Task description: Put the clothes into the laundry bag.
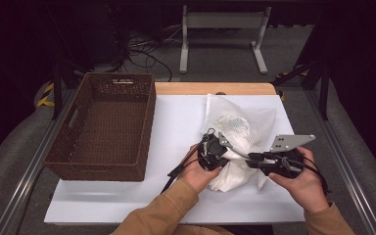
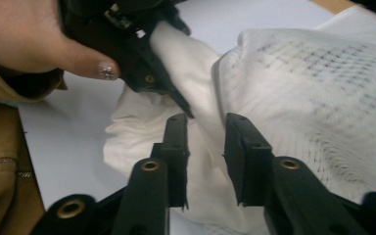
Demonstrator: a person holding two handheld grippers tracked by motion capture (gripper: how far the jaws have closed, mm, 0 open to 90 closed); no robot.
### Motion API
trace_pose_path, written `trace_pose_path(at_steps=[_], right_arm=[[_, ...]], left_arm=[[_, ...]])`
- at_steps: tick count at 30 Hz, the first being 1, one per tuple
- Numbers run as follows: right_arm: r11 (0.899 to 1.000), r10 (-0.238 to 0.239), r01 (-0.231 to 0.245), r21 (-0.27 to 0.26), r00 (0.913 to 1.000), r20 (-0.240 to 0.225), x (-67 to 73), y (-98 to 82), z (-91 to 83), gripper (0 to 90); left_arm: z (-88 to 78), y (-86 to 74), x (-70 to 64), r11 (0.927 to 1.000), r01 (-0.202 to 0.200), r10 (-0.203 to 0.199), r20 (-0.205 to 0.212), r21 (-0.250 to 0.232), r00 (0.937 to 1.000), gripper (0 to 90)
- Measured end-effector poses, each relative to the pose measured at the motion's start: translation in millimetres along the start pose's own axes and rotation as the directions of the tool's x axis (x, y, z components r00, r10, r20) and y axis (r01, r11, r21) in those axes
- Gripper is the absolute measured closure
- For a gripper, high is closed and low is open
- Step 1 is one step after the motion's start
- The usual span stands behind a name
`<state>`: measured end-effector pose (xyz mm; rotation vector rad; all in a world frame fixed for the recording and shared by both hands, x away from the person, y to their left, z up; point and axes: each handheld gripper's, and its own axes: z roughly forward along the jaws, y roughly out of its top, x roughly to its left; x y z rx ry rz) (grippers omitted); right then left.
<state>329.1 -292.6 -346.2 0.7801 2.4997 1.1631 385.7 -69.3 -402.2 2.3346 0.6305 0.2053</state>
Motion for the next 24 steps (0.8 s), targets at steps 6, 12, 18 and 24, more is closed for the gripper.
trace_pose_path(at_steps=[6,12,18,24], right_arm=[[0.997,0.081,-0.082,0.008,0.9944,0.067,-8.8,-26.1,-11.0,61.1],[0.983,0.176,-0.181,0.019,0.9737,0.144,-14.7,-51.5,-15.0,50.1],[0.963,0.240,-0.257,0.082,0.9548,0.175,-15.5,-71.0,-2.3,39.8],[0.945,0.257,-0.281,0.169,0.9546,0.150,-18.0,-83.6,24.0,38.8]], left_arm=[[-0.6,0.7,-0.2,1.0000,-0.006,0.006,0.004,-0.001,1.0000,78.1],[-0.4,1.0,0.2,1.0000,-0.006,0.006,0.010,-0.005,0.9999,78.1],[0.3,1.6,-1.6,0.9999,-0.003,0.004,0.021,-0.011,0.9998,78.1],[0.6,1.8,-4.0,0.9999,-0.002,0.002,0.027,-0.015,0.9996,78.1]])
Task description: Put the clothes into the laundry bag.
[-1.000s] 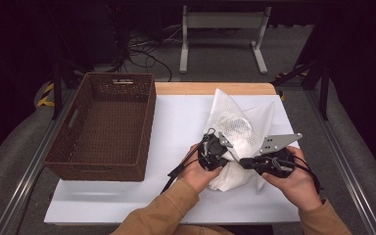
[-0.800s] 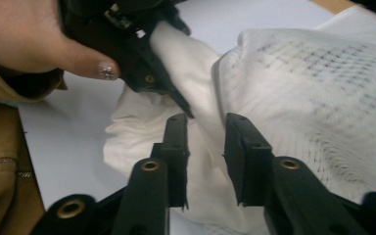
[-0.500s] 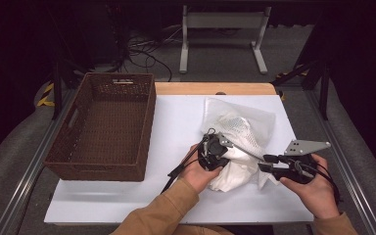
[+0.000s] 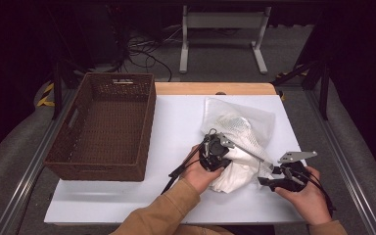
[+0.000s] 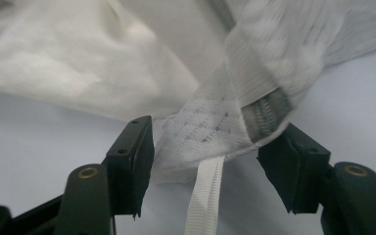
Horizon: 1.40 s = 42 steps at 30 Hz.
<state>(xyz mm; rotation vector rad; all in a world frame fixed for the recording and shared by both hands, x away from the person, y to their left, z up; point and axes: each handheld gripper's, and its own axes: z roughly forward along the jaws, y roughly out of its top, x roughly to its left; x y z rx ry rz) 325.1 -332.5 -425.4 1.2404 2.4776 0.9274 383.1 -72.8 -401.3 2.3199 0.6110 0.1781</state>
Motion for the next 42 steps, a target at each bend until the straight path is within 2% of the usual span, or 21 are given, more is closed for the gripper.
trace_pose_path(at_steps=[3,10,15,20,22,25,26,29,30,32,33,34,36,39,40,42], right_arm=[[0.999,-0.008,0.008,0.031,0.9998,-0.016,0.4,-1.1,9.5,47.5],[0.995,-0.072,0.078,0.064,0.9934,-0.090,7.5,3.1,13.0,86.5],[0.993,-0.078,0.090,0.074,0.9846,-0.157,14.9,3.7,11.6,88.2],[0.985,-0.133,0.151,0.088,0.9740,-0.183,29.1,6.7,9.3,88.3],[0.983,-0.140,0.159,0.087,0.9707,-0.195,31.4,5.3,8.2,88.3],[0.983,-0.144,0.165,0.074,0.9608,-0.237,34.3,2.7,7.0,88.4],[0.983,-0.145,0.167,0.073,0.9587,-0.245,35.6,1.6,6.9,88.4],[0.982,-0.149,0.173,0.075,0.9556,-0.255,38.9,-1.1,6.0,88.5],[0.981,-0.151,0.176,0.077,0.9549,-0.256,39.0,-2.0,5.1,88.5],[0.982,-0.148,0.173,0.077,0.9549,-0.257,38.5,-3.1,4.2,88.5],[0.983,-0.138,0.164,0.082,0.9561,-0.259,34.6,-6.6,2.5,88.5],[0.983,-0.138,0.164,0.082,0.9561,-0.259,34.6,-6.6,2.5,88.5],[0.986,-0.121,0.147,0.083,0.9589,-0.257,31.7,-10.2,0.9,88.4],[0.987,-0.112,0.135,0.084,0.9659,-0.233,26.3,-15.5,-3.1,87.3],[0.987,-0.112,0.135,0.084,0.9659,-0.233,26.3,-15.5,-3.1,87.3],[0.988,-0.108,0.130,0.084,0.9683,-0.225,24.0,-17.1,-4.8,85.1]], left_arm=[[0.5,0.5,-1.1,1.0000,-0.001,0.001,0.007,-0.007,1.0000,78.1],[0.0,2.7,-2.7,0.9996,0.009,-0.008,0.013,-0.028,0.9999,78.0],[3.7,7.5,-5.4,0.9959,0.047,-0.045,0.020,-0.077,0.9988,78.0],[9.2,17.6,-11.3,0.9963,0.034,-0.034,0.000,-0.079,0.9994,78.1],[10.6,20.7,-10.1,0.9952,0.030,-0.032,-0.014,-0.093,0.9994,78.1],[13.2,21.2,-1.3,0.9885,0.071,-0.076,-0.033,-0.133,0.9966,78.0],[14.8,21.2,0.9,0.9886,0.071,-0.077,-0.040,-0.133,0.9963,78.0],[24.3,19.0,4.7,0.9917,0.079,-0.086,-0.059,-0.102,0.9946,78.0],[26.3,18.5,5.5,0.9942,0.069,-0.074,-0.062,-0.083,0.9953,77.9],[28.9,17.5,5.8,0.9949,0.076,-0.080,-0.054,-0.065,0.9953,77.5],[33.5,14.5,8.7,0.9959,0.085,-0.086,-0.045,-0.033,0.9953,77.3],[33.5,14.5,8.7,0.9959,0.085,-0.086,-0.045,-0.033,0.9953,77.0],[39.2,11.3,12.7,0.9948,0.102,-0.102,-0.015,0.010,0.9947,76.5],[38.8,6.2,12.1,0.9956,0.093,-0.093,0.021,0.013,0.9954,72.6],[36.9,5.3,11.8,0.9961,0.086,-0.087,0.025,0.017,0.9959,72.6],[32.0,1.9,10.8,0.9979,0.062,-0.063,0.024,0.018,0.9978,65.2]])
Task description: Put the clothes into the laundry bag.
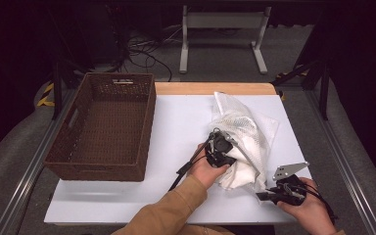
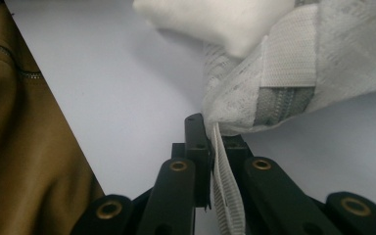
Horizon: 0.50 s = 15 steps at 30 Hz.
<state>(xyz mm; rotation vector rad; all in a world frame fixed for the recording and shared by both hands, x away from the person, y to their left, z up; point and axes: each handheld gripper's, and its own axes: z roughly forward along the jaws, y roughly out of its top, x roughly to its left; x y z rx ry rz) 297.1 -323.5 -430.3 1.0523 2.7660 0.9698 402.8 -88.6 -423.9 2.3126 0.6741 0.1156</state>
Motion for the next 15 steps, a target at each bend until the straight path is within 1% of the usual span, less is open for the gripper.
trace_pose_path(at_steps=[1,2,3,5,6,8,10,13,15], right_arm=[[1.000,0.003,-0.003,-0.003,1.0000,0.001,-0.9,-0.9,-0.9,82.7],[1.000,0.004,-0.004,-0.004,1.0000,0.002,-1.8,-1.8,-1.9,80.3],[1.000,0.007,-0.007,-0.003,1.0000,0.007,-2.2,-2.3,-3.0,78.3],[1.000,0.013,-0.012,-0.014,0.9995,0.030,-3.4,-4.4,-7.5,73.2],[1.000,0.017,-0.016,-0.018,0.9986,0.051,-4.0,-5.5,-10.9,69.9],[0.999,0.023,-0.021,-0.028,0.9973,0.069,-4.8,-6.9,-16.2,66.0],[0.998,0.037,-0.033,-0.045,0.9954,0.088,-5.5,-7.8,-22.8,62.2],[0.996,0.052,-0.043,-0.075,0.9913,0.121,-6.5,-7.8,-34.2,58.3],[0.995,0.053,-0.040,-0.089,0.9880,0.145,-6.1,-7.0,-40.7,55.7]], left_arm=[[-2.6,-1.3,-0.7,0.9999,0.000,-0.001,0.007,0.013,1.0000,60.3],[-4.1,-2.3,-1.3,0.9999,-0.003,0.003,0.013,0.015,0.9999,56.9],[-7.2,-3.6,-2.6,0.9997,-0.017,0.016,0.019,0.020,0.9997,54.1],[-15.6,-5.2,-5.5,0.9985,-0.047,0.047,0.016,0.029,0.9988,49.0],[-19.6,-5.9,-6.7,0.9981,-0.054,0.054,0.013,0.030,0.9985,45.0],[-26.5,-7.3,-8.0,0.9973,-0.064,0.063,0.017,0.036,0.9979,40.5],[-34.9,-9.7,-8.0,0.9966,-0.075,0.074,0.020,0.034,0.9970,38.3],[-47.4,-14.3,-5.9,0.9969,-0.076,0.075,0.030,0.023,0.9967,36.8],[-56.7,-18.2,-3.8,0.9971,-0.076,0.075,0.035,0.009,0.9965,36.7]])
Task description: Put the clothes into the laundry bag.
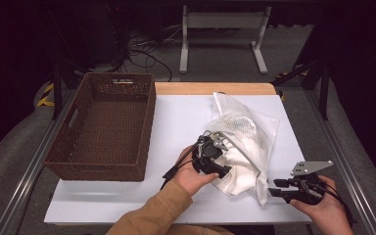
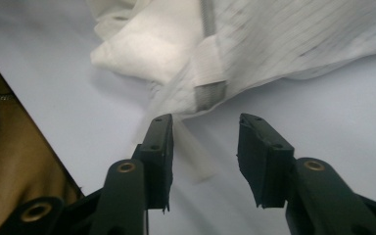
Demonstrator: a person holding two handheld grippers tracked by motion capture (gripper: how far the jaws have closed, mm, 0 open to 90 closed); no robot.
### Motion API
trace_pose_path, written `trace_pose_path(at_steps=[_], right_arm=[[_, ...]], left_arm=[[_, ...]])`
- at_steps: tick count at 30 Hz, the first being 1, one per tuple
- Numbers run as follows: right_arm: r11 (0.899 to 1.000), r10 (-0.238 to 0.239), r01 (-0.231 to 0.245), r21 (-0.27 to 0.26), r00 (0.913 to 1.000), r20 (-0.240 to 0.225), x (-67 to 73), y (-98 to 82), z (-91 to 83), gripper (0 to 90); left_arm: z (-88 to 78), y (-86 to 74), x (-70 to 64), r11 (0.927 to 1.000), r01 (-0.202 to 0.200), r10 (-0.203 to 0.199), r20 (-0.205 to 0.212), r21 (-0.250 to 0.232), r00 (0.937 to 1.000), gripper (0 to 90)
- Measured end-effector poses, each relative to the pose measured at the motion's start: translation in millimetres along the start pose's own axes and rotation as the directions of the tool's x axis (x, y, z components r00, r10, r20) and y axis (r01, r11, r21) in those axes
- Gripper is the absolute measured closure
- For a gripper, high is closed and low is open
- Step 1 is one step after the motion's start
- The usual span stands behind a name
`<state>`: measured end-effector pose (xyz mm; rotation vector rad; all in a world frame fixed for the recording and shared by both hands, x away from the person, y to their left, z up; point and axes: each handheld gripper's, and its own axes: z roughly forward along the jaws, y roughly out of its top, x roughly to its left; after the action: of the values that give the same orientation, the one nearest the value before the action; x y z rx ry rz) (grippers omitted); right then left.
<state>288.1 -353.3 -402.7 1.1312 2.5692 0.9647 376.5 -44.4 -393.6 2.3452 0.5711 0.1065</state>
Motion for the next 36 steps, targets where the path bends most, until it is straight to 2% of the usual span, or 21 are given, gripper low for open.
trace_pose_path(at_steps=[2,6,8,12,15,18,25,31,36], right_arm=[[1.000,0.002,-0.001,-0.021,0.9996,0.028,0.0,2.2,-7.9,54.0],[0.998,-0.007,0.009,-0.055,0.9990,0.044,0.8,8.9,-16.3,53.6],[0.997,-0.021,0.025,-0.075,0.9985,0.051,1.8,16.1,-18.8,53.6],[0.994,-0.048,0.053,-0.097,0.9976,0.049,5.4,29.3,-19.1,55.5],[0.991,-0.078,0.082,-0.107,0.9960,0.043,9.3,41.0,-16.1,57.1],[0.987,-0.110,0.114,-0.113,0.9933,0.035,14.6,54.6,-10.5,57.9],[0.975,-0.180,0.177,-0.135,0.9837,-0.007,29.5,85.8,6.8,56.3],[0.963,-0.232,0.227,-0.143,0.9726,-0.018,42.5,111.4,29.0,44.4],[0.955,-0.266,0.259,-0.143,0.9635,-0.033,51.7,129.2,50.5,40.0]], left_arm=[[-7.9,-3.5,1.8,1.0000,-0.004,0.004,0.000,-0.006,1.0000,37.2],[-18.2,-9.6,7.9,0.9999,-0.002,0.002,-0.008,-0.015,1.0000,41.2],[-21.6,-12.7,12.1,0.9996,0.018,-0.018,-0.015,-0.020,0.9997,43.1],[-27.1,-19.0,23.1,0.9984,0.050,-0.051,-0.039,-0.028,0.9979,48.2],[-28.3,-22.5,29.7,0.9984,0.054,-0.055,-0.078,-0.015,0.9955,56.2],[-28.0,-26.9,34.5,0.9978,0.066,-0.066,-0.097,-0.001,0.9931,66.4],[-33.0,-39.8,36.2,0.9980,0.061,-0.058,-0.111,0.018,0.9921,81.6],[-33.6,-50.4,43.1,0.9960,0.081,-0.075,-0.129,0.037,0.9888,84.8],[-32.4,-55.8,45.0,0.9940,0.095,-0.087,-0.137,0.054,0.9867,87.2]])
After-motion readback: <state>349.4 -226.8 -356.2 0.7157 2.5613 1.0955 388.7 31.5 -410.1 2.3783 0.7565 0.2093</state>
